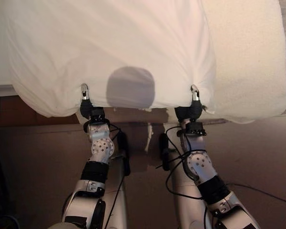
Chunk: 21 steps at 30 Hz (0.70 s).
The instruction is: Make the bed
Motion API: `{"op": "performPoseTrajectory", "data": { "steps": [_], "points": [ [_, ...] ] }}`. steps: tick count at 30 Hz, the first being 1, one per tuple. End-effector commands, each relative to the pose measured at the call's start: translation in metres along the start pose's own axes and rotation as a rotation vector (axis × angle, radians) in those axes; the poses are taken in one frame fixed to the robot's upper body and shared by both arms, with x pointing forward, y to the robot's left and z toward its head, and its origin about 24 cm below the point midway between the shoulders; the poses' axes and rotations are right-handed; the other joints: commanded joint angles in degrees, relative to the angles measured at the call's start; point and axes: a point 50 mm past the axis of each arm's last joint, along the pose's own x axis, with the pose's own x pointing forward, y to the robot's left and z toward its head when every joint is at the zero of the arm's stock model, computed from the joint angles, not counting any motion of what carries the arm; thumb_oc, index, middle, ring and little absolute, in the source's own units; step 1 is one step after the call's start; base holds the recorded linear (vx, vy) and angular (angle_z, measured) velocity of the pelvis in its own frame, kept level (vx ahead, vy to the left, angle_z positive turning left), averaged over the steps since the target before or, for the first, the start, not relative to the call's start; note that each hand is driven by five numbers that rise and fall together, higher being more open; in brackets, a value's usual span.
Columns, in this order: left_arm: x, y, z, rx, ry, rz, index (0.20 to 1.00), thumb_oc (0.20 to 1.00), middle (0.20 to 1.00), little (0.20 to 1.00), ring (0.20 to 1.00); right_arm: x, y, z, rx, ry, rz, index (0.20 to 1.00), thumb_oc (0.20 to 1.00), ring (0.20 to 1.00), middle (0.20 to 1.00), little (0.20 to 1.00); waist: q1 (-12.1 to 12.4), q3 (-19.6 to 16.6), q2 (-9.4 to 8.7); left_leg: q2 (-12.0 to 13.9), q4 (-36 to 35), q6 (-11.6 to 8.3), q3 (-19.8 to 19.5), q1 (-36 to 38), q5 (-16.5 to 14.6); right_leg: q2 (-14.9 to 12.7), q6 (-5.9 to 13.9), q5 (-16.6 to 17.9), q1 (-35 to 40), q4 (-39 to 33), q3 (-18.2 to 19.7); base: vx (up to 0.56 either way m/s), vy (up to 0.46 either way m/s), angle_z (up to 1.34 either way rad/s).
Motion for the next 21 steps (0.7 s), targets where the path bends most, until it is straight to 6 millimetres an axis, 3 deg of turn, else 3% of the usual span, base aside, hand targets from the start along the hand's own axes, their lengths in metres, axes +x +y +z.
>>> {"op": "performPoseTrajectory", "data": {
  "steps": [1, 11, 14, 17, 18, 19, 20, 21],
  "points": [
    [0.011, 0.012, 0.074, 0.037, -0.337, 0.044, 0.2, 0.2, 0.2, 0.2, 0.2, -0.014, 0.022, 0.044, -0.062, -0.177, 0.141, 0.2, 0.2, 0.2, 0.2, 0.2, -1.15, -5.25, 2.53, -1.92, 2.28, 1.41, 1.87, -0.67, -4.1, 1.2, 4.37, 5.77, 1.59, -9.91, -0.85, 0.0, -0.002, -0.04],
    [-0.002, 0.027, 0.051, 0.001, -0.259, 0.081, 0.2, 0.2, 0.2, 0.2, 0.2, -0.02, 0.002, 0.054, -0.179, -0.175, 0.032, 0.2, 0.2, 0.2, 0.2, 0.2, -1.32, -5.59, 4.9, -2.85, -2.33, 0.42, 1.52, 6.06, -1.49, 1.15, 3.87, 4.62, 8.13, -11.75, -0.47, 0.03, -0.054, 0.01],
    [-0.009, 0.032, 0.039, 0.058, -0.186, 0.026, 0.2, 0.2, 0.2, 0.2, 0.2, -0.023, -0.016, 0.076, -0.354, -0.175, -0.034, 0.2, 0.2, 0.2, 0.2, 0.2, -0.44, -3.86, 4.26, -2.91, 4.57, -4.75, -0.06, 5.68, 4.7, 0.36, 2.63, 3.25, 14.56, -14.2, -1.43, 0.03, -0.147, 0.14],
    [-0.014, 0.026, 0.035, 0.044, -0.179, -0.019, 0.2, 0.2, 0.2, 0.2, 0.2, -0.027, -0.026, 0.079, -0.363, -0.179, -0.07, 0.2, 0.2, 0.2, 0.2, 0.2, 0.07, -3.73, 3.18, -3.71, 4.46, -4.08, -2.77, 6.57, 4.23, 0.24, 2.29, 3.44, 16.36, -14.51, -1.75, 0.03, -0.041, 0.45],
    [-0.016, 0.023, 0.035, 0.039, -0.18, -0.031, 0.2, 0.2, 0.2, 0.2, 0.2, -0.029, -0.03, 0.082, -0.376, -0.191, -0.091, 0.2, 0.2, 0.2, 0.2, 0.2, -0.05, -3.89, 2.7, -1.61, 1.7, -3.0, -4.09, 8.71, 3.71, 0.38, 2.32, 2.32, 16.76, -13.64, -1.53, 0.09, 0.042, 0.07],
    [-0.017, 0.02, 0.039, 0.052, -0.193, -0.053, 0.2, 0.2, 0.2, 0.2, 0.2, -0.029, -0.035, 0.086, -0.39, -0.199, -0.111, 0.2, 0.2, 0.2, 0.2, 0.2, 0.08, -3.96, 1.94, 2.84, -6.05, -1.81, -6.41, 12.84, 4.24, 0.46, 2.83, 1.32, 17.89, -12.99, -1.04, 0.13, 0.097, -0.04],
    [-0.018, 0.018, 0.042, 0.052, -0.209, -0.068, 0.2, 0.2, 0.2, 0.2, 0.2, -0.03, -0.037, 0.088, -0.394, -0.202, -0.115, 0.2, 0.2, 0.2, 0.2, 0.2, 0.67, -3.97, 1.7, 5.26, -13.89, -2.06, -8.18, 15.73, 7.33, 0.89, 3.15, 1.28, 17.64, -12.5, -0.71, 0.13, 0.277, -0.23],
    [-0.018, 0.013, 0.044, 0.055, -0.22, -0.097, 0.2, 0.2, 0.2, 0.2, 0.2, -0.032, -0.041, 0.093, -0.391, -0.227, -0.14, 0.2, 0.2, 0.2, 0.2, 0.2, 1.55, -4.11, 1.47, 9.26, -21.72, -3.14, -11.09, 17.15, 11.55, 0.96, 4.15, 0.42, 16.5, -10.34, 0.17, 0.07, 0.22, -0.18]
  ]
}}
